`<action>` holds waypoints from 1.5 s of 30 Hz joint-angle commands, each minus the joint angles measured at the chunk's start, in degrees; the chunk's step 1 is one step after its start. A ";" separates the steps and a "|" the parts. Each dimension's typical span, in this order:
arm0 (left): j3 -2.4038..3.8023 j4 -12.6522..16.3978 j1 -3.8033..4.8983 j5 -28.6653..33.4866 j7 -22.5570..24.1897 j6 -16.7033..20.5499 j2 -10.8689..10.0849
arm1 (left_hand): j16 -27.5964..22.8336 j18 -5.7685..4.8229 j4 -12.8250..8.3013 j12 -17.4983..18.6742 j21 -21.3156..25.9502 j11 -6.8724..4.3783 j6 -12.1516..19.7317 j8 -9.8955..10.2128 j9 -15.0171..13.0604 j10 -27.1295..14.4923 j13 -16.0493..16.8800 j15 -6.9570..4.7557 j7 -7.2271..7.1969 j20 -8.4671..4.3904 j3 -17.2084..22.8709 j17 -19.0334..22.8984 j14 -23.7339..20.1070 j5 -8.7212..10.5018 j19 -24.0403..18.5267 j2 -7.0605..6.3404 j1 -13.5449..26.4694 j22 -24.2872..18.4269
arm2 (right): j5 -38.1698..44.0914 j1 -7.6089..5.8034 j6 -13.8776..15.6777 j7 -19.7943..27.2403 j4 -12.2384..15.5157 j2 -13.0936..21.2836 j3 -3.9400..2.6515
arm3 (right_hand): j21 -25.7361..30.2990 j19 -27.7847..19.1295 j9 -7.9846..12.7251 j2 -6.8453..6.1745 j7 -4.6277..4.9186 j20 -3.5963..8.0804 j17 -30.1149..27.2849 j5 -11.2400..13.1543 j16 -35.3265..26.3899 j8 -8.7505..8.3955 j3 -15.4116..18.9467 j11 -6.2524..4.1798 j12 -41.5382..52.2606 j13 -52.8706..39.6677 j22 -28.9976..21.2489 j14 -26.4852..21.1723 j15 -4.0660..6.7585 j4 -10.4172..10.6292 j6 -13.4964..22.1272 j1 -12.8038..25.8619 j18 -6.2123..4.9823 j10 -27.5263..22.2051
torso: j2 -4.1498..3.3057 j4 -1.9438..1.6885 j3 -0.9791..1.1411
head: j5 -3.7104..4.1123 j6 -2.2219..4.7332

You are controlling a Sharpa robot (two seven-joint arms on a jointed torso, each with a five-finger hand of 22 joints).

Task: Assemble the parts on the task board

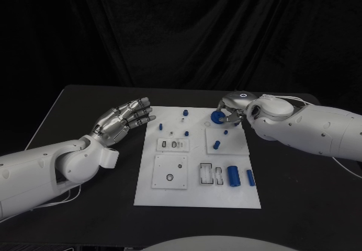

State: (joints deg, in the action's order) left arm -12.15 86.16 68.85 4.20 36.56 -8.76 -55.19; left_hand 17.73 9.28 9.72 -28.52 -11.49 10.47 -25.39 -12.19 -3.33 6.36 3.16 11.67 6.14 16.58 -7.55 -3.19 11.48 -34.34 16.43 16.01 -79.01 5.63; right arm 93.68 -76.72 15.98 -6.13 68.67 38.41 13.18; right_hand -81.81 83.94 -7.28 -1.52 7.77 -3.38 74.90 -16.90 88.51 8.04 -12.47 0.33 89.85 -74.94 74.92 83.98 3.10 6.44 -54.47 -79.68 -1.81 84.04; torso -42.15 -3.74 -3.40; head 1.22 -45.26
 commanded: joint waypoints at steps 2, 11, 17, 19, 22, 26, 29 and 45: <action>0.06 0.08 -0.11 0.01 0.46 -0.94 0.09 | -0.03 -0.45 -0.07 0.37 -0.15 0.09 0.46 0.18 0.07 -0.49 -0.06 0.07 -0.02 0.03 0.42 0.07 -0.50 -0.35 -0.07 0.41 0.13 -0.09 | 0.36 0.24 0.39 -1.01 0.35 0.43 0.22 | 0.33 1.27 -5.70 -0.06 -2.61 0.11 13.55 1.58 -0.36 3.72 0.24 0.20 -0.27 -14.20 11.34 5.41 -0.04 -0.66 -3.77 -0.75 -0.45 5.23 | 0.00 0.02 0.04 | 0.02 0.02; 0.06 0.13 -0.12 0.01 0.46 -0.87 -0.05 | -0.01 -0.46 -0.09 0.35 -0.15 0.11 0.44 0.17 0.06 -0.50 -0.05 0.08 0.00 0.03 0.52 0.07 -0.50 -0.36 -0.07 0.43 0.14 -0.09 | 0.36 -0.11 6.46 0.59 3.65 1.84 0.05 | -0.61 1.94 -8.13 -0.41 -2.74 0.09 13.98 -2.86 0.16 5.34 0.34 0.26 -0.01 -14.73 11.87 5.61 -0.06 -1.15 -3.60 -0.62 -0.19 5.69 | 0.01 0.08 0.05 | 0.01 0.11; 0.06 0.04 -0.12 0.01 0.44 -0.89 0.10 | -0.01 -0.46 -0.09 0.35 -0.15 0.11 0.44 0.17 0.06 -0.50 -0.05 0.08 0.00 0.03 0.52 0.07 -0.50 -0.36 -0.07 0.43 0.14 -0.09 | 0.36 -1.25 8.71 1.10 6.76 2.23 -0.09 | -0.94 2.17 -8.76 -0.63 -2.64 0.07 14.19 -3.65 0.40 5.43 0.50 0.33 0.11 -14.98 12.06 5.70 -0.10 -0.67 -2.89 0.30 -0.10 5.89 | 0.03 0.08 0.06 | -0.18 -0.01; 0.06 0.01 -0.12 0.01 0.44 -0.86 0.13 | -0.01 -0.46 -0.09 0.35 -0.15 0.11 0.44 0.17 0.06 -0.50 -0.05 0.08 0.00 0.03 0.52 0.07 -0.50 -0.36 -0.07 0.43 0.14 -0.09 | 0.36 -1.44 8.78 1.17 7.33 2.10 -0.11 | -0.97 2.19 -8.83 -0.61 -2.63 0.06 14.21 -3.60 0.43 5.42 0.51 0.33 0.12 -15.00 12.08 5.70 -0.10 -0.57 -2.81 0.44 -0.09 5.91 | 0.03 0.07 0.05 | -0.24 0.04; 0.06 -0.02 -0.12 0.01 0.46 -0.80 0.16 | -0.01 -0.46 -0.09 0.35 -0.15 0.11 0.44 0.17 0.06 -0.50 -0.05 0.08 0.00 0.03 0.52 0.07 -0.50 -0.36 -0.07 0.43 0.14 -0.09 | 0.36 -1.66 8.45 1.32 7.79 1.41 -0.13 | -0.99 2.21 -8.95 -0.56 -2.62 0.05 14.25 -3.57 0.48 5.43 0.52 0.35 0.15 -15.06 12.09 5.72 -0.12 -0.38 -2.69 0.71 -0.09 5.96 | 0.04 0.05 0.01 | -0.25 0.09; 0.06 0.01 -0.12 0.01 0.43 -0.76 0.25 | 0.05 -0.47 -0.14 0.25 -0.16 0.13 0.43 0.17 0.05 -0.49 -0.04 0.10 0.00 0.03 0.68 0.06 -0.48 -0.37 -0.07 0.43 0.15 -0.09 | 0.36 -1.79 7.59 1.51 7.43 -0.11 -0.15 | -0.92 2.19 -9.11 -0.50 -2.57 0.03 14.20 -3.43 0.41 5.36 0.54 0.41 0.15 -15.06 12.09 5.70 -0.15 -0.04 -2.39 1.16 -0.10 5.96 | 0.01 -0.06 -0.04 | -0.17 0.07; 0.06 0.06 -0.12 0.01 0.42 -0.73 0.31 | 0.05 -0.47 -0.14 0.25 -0.16 0.13 0.43 0.17 0.05 -0.49 -0.04 0.10 0.00 0.03 0.68 0.06 -0.48 -0.37 -0.07 0.43 0.15 -0.09 | 0.36 -1.82 7.30 1.70 6.80 -1.32 -0.17 | -0.92 2.20 -9.17 -0.48 -2.56 0.02 14.19 -3.29 0.40 5.34 0.54 0.43 0.15 -15.06 12.10 5.70 -0.17 0.08 -2.29 1.31 -0.10 5.96 | -0.01 -0.20 -0.06 | -0.09 0.25; 0.06 -0.25 -0.12 0.01 0.42 -0.88 1.03 | 0.15 -0.48 -0.19 0.25 -0.17 0.14 0.45 0.19 0.05 -0.50 -0.03 0.14 0.01 0.03 0.82 0.04 -0.42 -0.38 -0.08 0.41 0.17 -0.09 | 0.36 -1.56 4.34 2.00 2.75 -7.04 -0.32 | -0.63 2.05 -9.31 -0.41 -2.51 -0.02 14.07 -2.82 0.26 5.23 0.52 0.45 0.13 -15.02 12.00 5.66 -0.21 0.34 -1.96 1.65 -0.17 5.93 | 0.02 -0.08 0.04 | 0.24 0.33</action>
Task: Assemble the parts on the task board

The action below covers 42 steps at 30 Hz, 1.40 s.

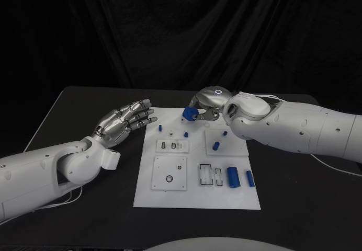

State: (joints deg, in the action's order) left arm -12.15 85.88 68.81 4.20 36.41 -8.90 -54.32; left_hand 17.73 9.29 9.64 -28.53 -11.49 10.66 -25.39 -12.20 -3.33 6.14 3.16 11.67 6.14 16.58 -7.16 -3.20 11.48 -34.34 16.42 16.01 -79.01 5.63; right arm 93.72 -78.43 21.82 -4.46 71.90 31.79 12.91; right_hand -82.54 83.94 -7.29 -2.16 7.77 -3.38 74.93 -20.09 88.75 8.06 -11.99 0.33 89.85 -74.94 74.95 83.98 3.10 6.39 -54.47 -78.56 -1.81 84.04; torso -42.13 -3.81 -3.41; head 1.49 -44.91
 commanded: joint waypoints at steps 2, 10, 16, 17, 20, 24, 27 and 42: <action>0.06 -0.02 -0.08 0.02 0.55 -0.75 0.21 | 0.15 -0.49 -0.11 0.26 -0.17 -0.05 0.45 0.19 0.05 -0.28 -0.03 0.14 0.01 0.03 0.42 0.05 -0.42 -0.39 -0.08 0.41 0.17 -0.10 | 0.31 0.28 -1.73 0.30 -0.78 -0.84 -0.06 | 0.11 2.05 -9.31 0.23 -2.51 -0.02 14.04 0.37 0.02 5.21 0.03 0.45 0.13 -15.02 11.97 5.66 -0.21 0.39 -1.96 0.54 -0.16 5.92 | -0.02 0.04 0.05 | -0.12 -0.07; 0.06 -0.16 -0.08 0.02 0.50 -0.78 0.40 | 0.15 -0.49 -0.11 0.26 -0.17 -0.05 0.45 0.19 0.05 -0.28 -0.03 0.14 0.01 0.03 0.42 0.05 -0.42 -0.39 -0.08 0.41 0.17 -0.10 | 0.31 0.71 -2.34 0.15 -1.81 -2.24 -0.07 | 0.39 1.91 -9.39 0.18 -2.39 -0.06 13.86 1.03 -0.20 4.86 -0.04 0.48 0.05 -14.84 11.89 5.58 -0.25 0.52 -1.25 0.75 -0.23 5.78 | -0.03 0.07 0.00 | -0.20 -0.04; 0.06 -0.20 -0.08 0.02 0.44 -0.83 0.53 | 0.15 -0.49 -0.11 0.26 -0.17 -0.05 0.45 0.19 0.05 -0.28 -0.03 0.14 0.01 0.03 0.42 0.05 -0.42 -0.39 -0.08 0.41 0.17 -0.10 | 0.31 1.01 -2.99 0.05 -2.58 -3.22 -0.10 | 0.41 1.91 -9.44 0.18 -2.36 -0.08 13.87 1.55 -0.20 4.75 -0.07 0.49 0.04 -14.83 11.90 5.58 -0.27 0.59 -1.06 0.85 -0.23 5.77 | -0.08 0.03 0.07 | 0.03 -0.24; 0.06 -0.20 -0.08 0.02 0.44 -0.84 0.55 | 0.15 -0.49 -0.11 0.26 -0.17 -0.05 0.45 0.19 0.05 -0.28 -0.03 0.14 0.01 0.03 0.42 0.05 -0.42 -0.39 -0.08 0.41 0.17 -0.10 | 0.31 1.04 -3.08 0.04 -2.70 -3.34 -0.10 | 0.40 1.91 -9.45 0.18 -2.35 -0.09 13.85 1.60 -0.22 4.74 -0.08 0.49 0.04 -14.82 11.90 5.58 -0.26 0.59 -1.03 0.85 -0.23 5.76 | -0.08 0.04 0.07 | 0.04 -0.24; 0.06 -0.20 -0.08 0.02 0.43 -0.86 0.63 | 0.15 -0.49 -0.11 0.26 -0.17 -0.05 0.45 0.19 0.05 -0.28 -0.03 0.14 0.01 0.03 0.42 0.05 -0.42 -0.39 -0.08 0.41 0.17 -0.10 | 0.31 1.22 -3.29 0.10 -3.36 -3.95 -0.12 | 0.55 1.83 -9.45 0.18 -2.35 -0.09 13.80 1.66 -0.28 4.71 -0.10 0.48 0.00 -14.74 11.85 5.56 -0.26 0.58 -0.98 0.84 -0.27 5.69 | -0.08 0.04 0.08 | 0.05 -0.32; 0.06 -0.20 -0.08 0.02 0.39 -0.86 0.65 | 0.15 -0.49 -0.11 0.26 -0.17 -0.05 0.45 0.19 0.05 -0.28 -0.03 0.14 0.01 0.03 0.42 0.05 -0.42 -0.39 -0.08 0.41 0.17 -0.10 | 0.31 1.40 -4.07 -0.06 -4.30 -4.83 -0.16 | 0.75 1.73 -9.46 0.22 -2.33 -0.09 13.70 1.80 -0.41 4.62 -0.17 0.46 -0.07 -14.60 11.77 5.52 -0.26 0.56 -0.84 0.79 -0.32 5.58 | -0.09 0.11 0.07 | 0.02 -0.42; 0.06 -0.20 -0.08 0.02 0.35 -0.86 0.67 | 0.15 -0.49 -0.11 0.26 -0.17 -0.05 0.45 0.19 0.05 -0.28 -0.03 0.14 0.01 0.03 0.42 0.05 -0.42 -0.39 -0.08 0.41 0.17 -0.10 | 0.31 1.50 -4.48 -0.12 -4.77 -5.28 -0.18 | 1.00 1.60 -9.48 0.20 -2.30 -0.09 13.59 2.03 -0.54 4.47 -0.27 0.43 -0.15 -14.43 11.69 5.47 -0.25 0.45 -0.60 0.66 -0.38 5.44 | -0.11 0.17 0.06 | 0.00 -0.49; 0.06 -0.33 -0.08 0.02 0.18 -0.94 0.88 | 0.15 -0.49 -0.11 0.26 -0.17 -0.05 0.45 0.19 0.05 -0.28 -0.03 0.14 0.01 0.03 0.42 0.05 -0.42 -0.39 -0.08 0.41 0.17 -0.10 | 0.31 1.91 -7.28 -1.06 -6.56 -7.35 -0.23 | 3.32 0.45 -7.27 -0.45 -1.96 0.00 12.58 4.88 -1.85 -1.77 -1.50 0.12 -1.66 -11.58 11.09 4.97 -0.06 0.77 6.96 1.00 -0.88 2.98 | -0.16 0.03 0.05 | 0.19 -0.64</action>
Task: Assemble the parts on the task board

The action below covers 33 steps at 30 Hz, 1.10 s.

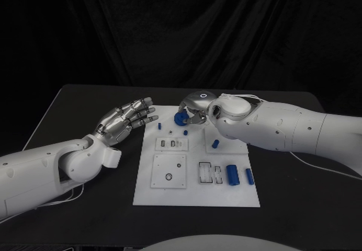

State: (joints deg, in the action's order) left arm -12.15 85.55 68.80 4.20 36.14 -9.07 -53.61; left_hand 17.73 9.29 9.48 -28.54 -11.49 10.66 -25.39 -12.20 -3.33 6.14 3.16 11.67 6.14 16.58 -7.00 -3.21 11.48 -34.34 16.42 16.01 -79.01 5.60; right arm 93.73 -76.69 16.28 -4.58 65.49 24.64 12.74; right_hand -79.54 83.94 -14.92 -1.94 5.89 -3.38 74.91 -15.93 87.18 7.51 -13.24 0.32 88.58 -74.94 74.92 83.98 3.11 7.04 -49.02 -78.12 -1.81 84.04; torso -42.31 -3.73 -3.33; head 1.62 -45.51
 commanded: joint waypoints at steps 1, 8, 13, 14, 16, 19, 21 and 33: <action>0.06 -0.02 -0.08 0.02 0.44 -0.77 0.20 | 0.15 -0.49 0.05 0.26 -0.17 -0.05 0.46 0.19 0.05 -0.28 -0.03 0.14 0.01 0.03 0.26 0.06 -0.42 -0.39 -0.08 0.41 0.17 -0.06 | 0.31 0.18 -1.81 -0.94 -0.19 -0.27 -0.06 | 0.39 0.43 0.51 -0.72 -0.16 0.02 12.56 0.86 -0.33 -1.48 -0.28 0.07 -0.45 -11.49 11.11 4.96 -0.02 0.13 1.80 0.57 -0.89 2.91 | 0.04 -0.03 -0.02 | 0.04 -0.07; 0.06 -0.10 -0.08 0.02 0.44 -0.78 0.19 | 0.15 -0.49 0.05 0.26 -0.17 -0.05 0.46 0.19 0.05 -0.28 -0.03 0.14 0.01 0.03 0.26 0.06 -0.42 -0.39 -0.08 0.41 0.17 -0.06 | 0.31 0.24 -1.84 -1.06 -0.40 -0.41 -0.06 | 1.78 -0.19 2.22 -0.86 -0.66 0.27 11.92 1.98 -1.16 -3.82 -0.49 -0.32 -1.17 -10.27 10.76 4.64 0.24 0.10 5.37 0.56 -1.18 1.86 | 0.16 0.07 0.01 | -0.11 -0.31; 0.06 -0.10 -0.08 0.02 0.45 -0.81 0.19 | 0.22 -0.53 -0.05 0.35 -0.17 -0.08 0.49 0.22 0.05 -0.34 -0.04 0.22 0.02 0.04 0.59 0.04 -0.39 -0.39 -0.10 0.34 0.25 -0.07 | 0.31 0.26 -1.87 -1.33 -0.52 -0.32 -0.07 | 2.43 -0.50 2.57 -0.80 -0.66 0.31 11.57 1.81 -1.62 -3.88 -0.66 -0.34 -1.41 -9.87 10.57 4.46 0.27 -0.10 5.90 0.28 -1.32 1.50 | 0.17 0.08 0.01 | -0.14 -0.29; 0.06 -0.10 -0.08 0.02 0.45 -0.81 0.19 | 0.22 -0.53 -0.05 0.35 -0.17 -0.08 0.49 0.22 0.05 -0.34 -0.04 0.22 0.02 0.04 0.59 0.04 -0.39 -0.39 -0.10 0.34 0.25 -0.07 | 0.31 0.26 -1.92 -1.36 -0.53 -0.31 -0.07 | 2.56 -0.56 2.68 -0.75 -0.65 0.31 11.52 1.65 -1.69 -3.86 -0.77 -0.33 -1.58 -9.58 10.53 4.42 0.27 -0.20 6.01 0.13 -1.34 1.24 | 0.17 0.07 0.01 | -0.15 -0.35; 0.06 -0.13 -0.08 0.02 0.44 -0.82 0.19 | 0.22 -0.53 -0.05 0.35 -0.17 -0.08 0.49 0.22 0.05 -0.34 -0.04 0.22 0.02 0.04 0.59 0.04 -0.39 -0.39 -0.10 0.34 0.25 -0.07 | 0.31 0.27 -2.22 -1.44 -0.53 -0.27 -0.07 | 2.93 -0.71 3.00 -0.74 -0.59 0.33 11.35 0.55 -1.92 -3.74 -1.18 -0.32 -1.76 -9.35 10.45 4.33 0.27 -0.70 6.13 -0.49 -1.40 1.02 | 0.16 0.06 0.01 | -0.13 -0.43; 0.06 -0.18 -0.08 0.02 0.45 -0.85 0.22 | 0.22 -0.53 -0.05 0.35 -0.17 -0.08 0.49 0.22 0.05 -0.34 -0.04 0.22 0.02 0.04 0.59 0.04 -0.39 -0.39 -0.10 0.34 0.25 -0.07 | 0.31 0.30 -2.59 -1.54 -0.49 -0.17 -0.07 | 2.81 -0.63 3.08 -0.76 -0.49 0.33 11.51 0.22 -1.72 -3.61 -1.28 -0.28 -1.71 -9.46 10.51 4.40 0.26 -0.81 5.93 -0.58 -1.37 1.11 | 0.18 0.12 0.02 | -0.15 -0.61; 0.06 -0.19 -0.08 0.02 0.45 -0.88 0.24 | 0.22 -0.53 -0.05 0.35 -0.17 -0.08 0.49 0.22 0.05 -0.34 -0.04 0.22 0.02 0.04 0.59 0.04 -0.39 -0.39 -0.10 0.34 0.25 -0.07 | 0.31 0.31 -2.76 -1.60 -0.49 -0.09 -0.07 | 2.87 -0.66 3.09 -0.76 -0.46 0.33 11.47 0.18 -1.78 -3.58 -1.29 -0.26 -1.70 -9.48 10.49 4.38 0.25 -0.81 5.87 -0.56 -1.38 1.13 | 0.17 0.09 0.02 | -0.16 -0.61; 0.06 -0.21 -0.09 0.02 0.46 -0.94 0.17 | 0.18 -0.55 -0.07 0.41 -0.18 -0.10 0.53 0.24 0.05 -0.38 -0.05 0.23 0.04 0.04 0.67 0.05 -0.43 -0.40 -0.09 0.34 0.28 -0.07 | 0.31 0.42 -3.56 -1.94 -0.75 0.66 -0.07 | 3.04 -0.64 3.34 -0.87 0.06 0.15 11.45 0.94 -1.80 -3.26 -1.04 0.15 -1.75 -9.40 10.51 4.38 -0.04 -0.30 4.95 0.37 -1.38 1.10 | 0.16 0.11 0.03 | -0.20 -0.55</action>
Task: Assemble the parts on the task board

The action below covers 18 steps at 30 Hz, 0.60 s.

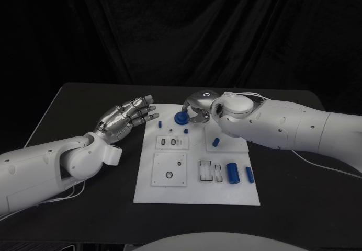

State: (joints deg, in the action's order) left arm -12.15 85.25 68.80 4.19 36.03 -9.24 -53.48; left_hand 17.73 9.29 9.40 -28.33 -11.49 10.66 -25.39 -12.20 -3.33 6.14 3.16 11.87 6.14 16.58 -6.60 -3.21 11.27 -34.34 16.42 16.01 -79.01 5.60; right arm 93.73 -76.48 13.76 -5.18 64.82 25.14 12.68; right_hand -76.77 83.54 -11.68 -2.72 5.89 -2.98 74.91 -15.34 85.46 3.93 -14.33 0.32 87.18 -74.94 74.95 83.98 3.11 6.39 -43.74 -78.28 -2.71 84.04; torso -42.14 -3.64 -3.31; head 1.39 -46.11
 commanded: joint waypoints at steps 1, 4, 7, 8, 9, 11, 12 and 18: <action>0.06 0.10 -0.09 0.02 0.57 -0.78 0.03 | 0.18 -0.54 0.01 0.20 -0.18 -0.10 0.53 0.24 0.05 -0.38 -0.05 0.02 0.04 0.04 0.28 0.05 -0.23 -0.40 -0.09 0.34 0.28 -0.07 | 0.31 0.21 -1.12 -1.36 -0.09 0.21 -0.01 | 0.26 -0.22 0.13 -0.11 0.08 -0.28 11.40 0.50 -0.14 0.31 0.09 0.17 -0.37 -9.36 10.49 4.36 -0.07 0.41 -0.35 0.63 -0.47 1.07 | 0.00 0.04 0.01 | 0.02 0.06; 0.06 0.12 -0.09 0.02 0.58 -0.79 0.00 | 0.18 -0.54 0.01 0.20 -0.18 -0.10 0.53 0.24 0.05 -0.38 -0.05 0.02 0.04 0.04 0.28 0.05 -0.23 -0.40 -0.09 0.34 0.28 -0.07 | 0.31 0.23 -1.29 -1.44 -0.10 0.34 -0.01 | 0.29 -0.23 0.15 -0.11 0.09 -0.29 11.39 0.57 -0.16 0.30 0.11 0.19 -0.36 -9.38 10.48 4.35 -0.08 0.44 -0.37 0.68 -0.48 1.09 | 0.02 0.02 -0.01 | 0.01 0.07; 0.06 0.12 -0.09 0.02 0.60 -0.79 -0.03 | 0.18 -0.54 0.01 0.20 -0.18 -0.10 0.53 0.24 0.05 -0.38 -0.05 0.02 0.04 0.04 0.28 0.05 -0.23 -0.40 -0.09 0.34 0.28 -0.07 | 0.31 0.27 -1.32 -1.48 -0.10 0.49 -0.01 | 0.30 -0.22 0.18 -0.06 0.15 -0.32 11.38 0.68 -0.17 0.35 0.12 0.23 -0.36 -9.39 10.49 4.35 -0.12 0.52 -0.52 0.79 -0.47 1.10 | 0.01 0.05 0.00 | 0.01 0.10; 0.06 0.12 -0.09 0.02 0.61 -0.80 -0.03 | 0.18 -0.54 0.01 0.20 -0.18 -0.10 0.53 0.24 0.05 -0.38 -0.05 0.02 0.04 0.04 0.28 0.05 -0.23 -0.40 -0.09 0.34 0.28 -0.07 | 0.31 0.29 -1.30 -1.48 -0.09 0.55 -0.01 | 0.29 -0.21 0.18 -0.03 0.18 -0.34 11.39 0.71 -0.16 0.41 0.11 0.25 -0.36 -9.38 10.50 4.35 -0.14 0.54 -0.67 0.82 -0.47 1.09 | 0.01 0.07 0.01 | -0.01 0.09; 0.06 0.11 -0.10 0.02 0.61 -0.80 -0.04 | 0.18 -0.54 0.01 0.20 -0.18 -0.10 0.53 0.24 0.05 -0.38 -0.05 0.02 0.04 0.04 0.28 0.05 -0.23 -0.40 -0.09 0.34 0.28 -0.07 | 0.31 0.31 -1.26 -1.47 -0.08 0.61 -0.01 | 0.32 -0.22 0.19 -0.02 0.19 -0.36 11.37 0.73 -0.19 0.46 0.11 0.26 -0.37 -9.36 10.49 4.34 -0.15 0.55 -0.80 0.84 -0.47 1.08 | 0.00 0.01 0.00 | 0.01 0.10; 0.06 0.12 -0.10 0.02 0.63 -0.81 -0.04 | 0.18 -0.54 0.01 0.20 -0.18 -0.10 0.53 0.24 0.05 -0.38 -0.05 0.02 0.04 0.04 0.28 0.05 -0.23 -0.40 -0.09 0.34 0.28 -0.07 | 0.31 0.35 -1.13 -1.45 -0.05 0.76 -0.01 | 0.34 -0.19 0.19 0.00 0.23 -0.42 11.40 0.78 -0.15 0.72 0.09 0.31 -0.36 -9.38 10.51 4.36 -0.21 0.59 -1.48 0.90 -0.47 1.10 | 0.03 0.03 0.00 | -0.01 0.08; 0.06 0.12 -0.10 0.02 0.63 -0.82 -0.05 | 0.18 -0.54 0.01 0.20 -0.18 -0.10 0.53 0.24 0.05 -0.38 -0.05 0.02 0.04 0.04 0.28 0.05 -0.23 -0.40 -0.09 0.34 0.28 -0.07 | 0.31 0.37 -1.00 -1.39 -0.04 0.85 -0.01 | 0.36 -0.18 0.18 0.01 0.25 -0.45 11.41 0.78 -0.13 0.84 0.08 0.33 -0.35 -9.41 10.52 4.37 -0.23 0.61 -1.80 0.94 -0.47 1.13 | 0.02 0.00 -0.01 | -0.01 0.08; 0.06 0.17 -0.10 0.02 0.64 -0.81 -0.21 | 0.18 -0.54 0.01 0.20 -0.18 -0.10 0.53 0.24 0.05 -0.38 -0.05 0.02 0.04 0.04 0.28 0.05 -0.23 -0.40 -0.09 0.34 0.28 -0.07 | 0.31 0.45 0.82 -0.80 0.37 1.68 -0.01 | 0.32 -0.05 -0.07 0.06 0.30 -0.54 11.48 0.75 -0.05 1.85 -0.08 0.39 -0.24 -9.59 10.62 4.41 -0.29 0.67 -4.41 1.01 -0.45 1.30 | 0.00 -0.02 -0.01 | 0.04 0.14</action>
State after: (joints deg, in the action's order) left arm -12.15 85.28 68.79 4.19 36.03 -9.31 -53.66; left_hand 17.73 9.29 9.40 -28.33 -11.49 10.66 -25.39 -12.20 -3.33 6.14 3.16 11.87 6.14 16.58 -6.60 -3.21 11.27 -34.34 16.42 16.01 -79.01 5.60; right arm 93.72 -76.30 13.33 -5.29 65.06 26.48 12.65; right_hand -76.54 83.33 -11.66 -2.71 6.18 -3.18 74.91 -14.82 85.46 5.60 -14.32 0.32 87.18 -74.94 74.93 83.97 3.11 6.72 -47.76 -77.79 -2.72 84.04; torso -42.12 -3.63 -3.31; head 1.39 -46.02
